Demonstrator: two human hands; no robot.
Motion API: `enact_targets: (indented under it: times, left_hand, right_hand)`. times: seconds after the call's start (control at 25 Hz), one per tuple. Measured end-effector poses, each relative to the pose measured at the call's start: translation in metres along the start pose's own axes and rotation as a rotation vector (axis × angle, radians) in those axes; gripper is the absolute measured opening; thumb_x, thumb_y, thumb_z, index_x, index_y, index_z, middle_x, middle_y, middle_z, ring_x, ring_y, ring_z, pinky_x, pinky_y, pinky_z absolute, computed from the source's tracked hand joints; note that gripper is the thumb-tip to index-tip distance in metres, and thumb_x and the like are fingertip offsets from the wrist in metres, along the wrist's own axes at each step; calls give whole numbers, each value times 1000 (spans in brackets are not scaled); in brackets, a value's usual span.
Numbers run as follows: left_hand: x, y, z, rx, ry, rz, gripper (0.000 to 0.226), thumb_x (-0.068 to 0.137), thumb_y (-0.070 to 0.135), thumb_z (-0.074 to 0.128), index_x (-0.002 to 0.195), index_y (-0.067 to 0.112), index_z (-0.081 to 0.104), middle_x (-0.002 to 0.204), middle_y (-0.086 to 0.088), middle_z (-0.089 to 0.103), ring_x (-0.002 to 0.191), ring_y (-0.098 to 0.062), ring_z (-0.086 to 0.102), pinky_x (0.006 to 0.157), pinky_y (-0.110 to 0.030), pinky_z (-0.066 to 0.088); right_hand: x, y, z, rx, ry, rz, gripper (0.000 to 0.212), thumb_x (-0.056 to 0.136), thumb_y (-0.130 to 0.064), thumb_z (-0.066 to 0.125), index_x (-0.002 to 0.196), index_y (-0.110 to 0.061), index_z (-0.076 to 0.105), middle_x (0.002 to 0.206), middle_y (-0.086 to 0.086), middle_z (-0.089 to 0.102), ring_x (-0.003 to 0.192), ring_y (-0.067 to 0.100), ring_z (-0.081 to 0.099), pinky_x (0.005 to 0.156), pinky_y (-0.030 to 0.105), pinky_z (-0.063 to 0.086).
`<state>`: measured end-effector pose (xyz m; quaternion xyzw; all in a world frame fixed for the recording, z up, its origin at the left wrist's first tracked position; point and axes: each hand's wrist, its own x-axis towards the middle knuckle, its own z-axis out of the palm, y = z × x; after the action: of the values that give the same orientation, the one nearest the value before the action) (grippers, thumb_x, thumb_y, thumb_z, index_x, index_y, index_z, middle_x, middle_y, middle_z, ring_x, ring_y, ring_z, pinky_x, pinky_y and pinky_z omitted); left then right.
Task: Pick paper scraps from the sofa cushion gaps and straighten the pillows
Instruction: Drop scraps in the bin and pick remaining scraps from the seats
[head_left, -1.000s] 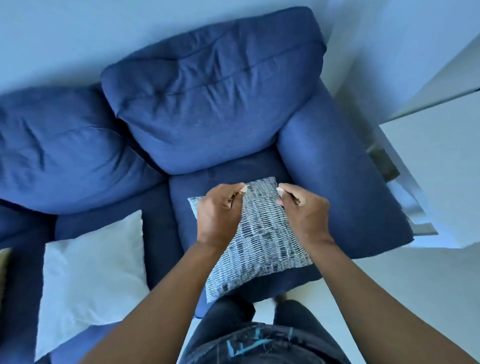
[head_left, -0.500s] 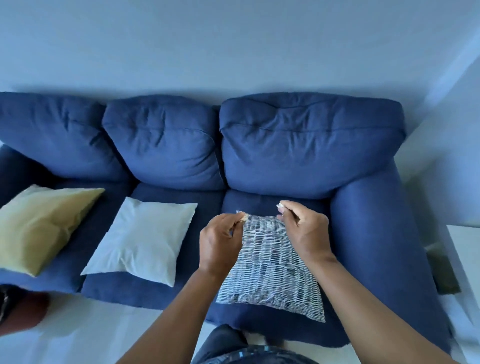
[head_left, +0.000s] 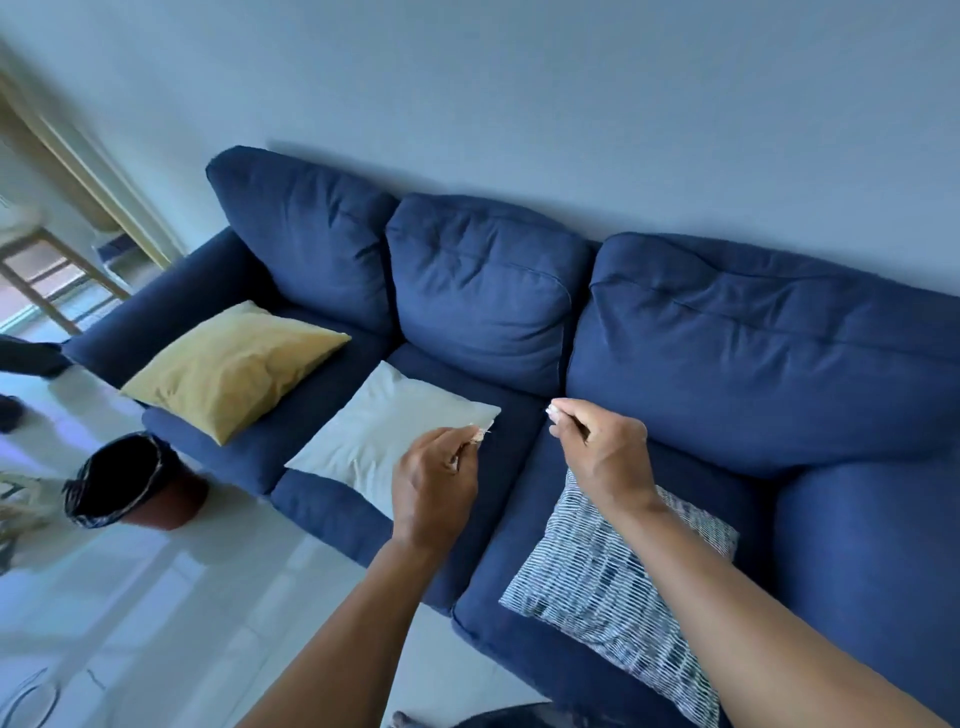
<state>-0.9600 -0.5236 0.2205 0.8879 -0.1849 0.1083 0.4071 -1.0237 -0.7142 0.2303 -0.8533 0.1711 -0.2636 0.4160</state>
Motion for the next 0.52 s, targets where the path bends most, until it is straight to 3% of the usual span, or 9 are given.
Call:
enact_targets:
  times: [0.16,0.32,0.52]
  left_hand:
    - [11,-38,-50,64,74,-60,9,87,15,75,92,21,79,86,10,75,79,-13,69,71,-28,55]
    - [21,-87,-106,86,140,-140,12,86,13,74,94,20,80,92,8,76,86,-14,71,76,-33,57]
    - [26,-156,-183,133,217,-235,13,88,14,73,96,21,80,97,9,76,91,-12,70,81,-31,56]
  right_hand:
    - [10,-41,59,7,-110,-56,13,96,-14,63,94,-7,73,81,8,75,77,33,71,73,42,57]
    - [11,-91,124,4,-191,-130,13,96,-15,64,90,-7,72,72,8,70,68,30,62,69,39,54]
    - [3,-157,209,10,-312,-240,27,99,-14,57,76,0,58,62,17,55,60,35,47,55,43,47]
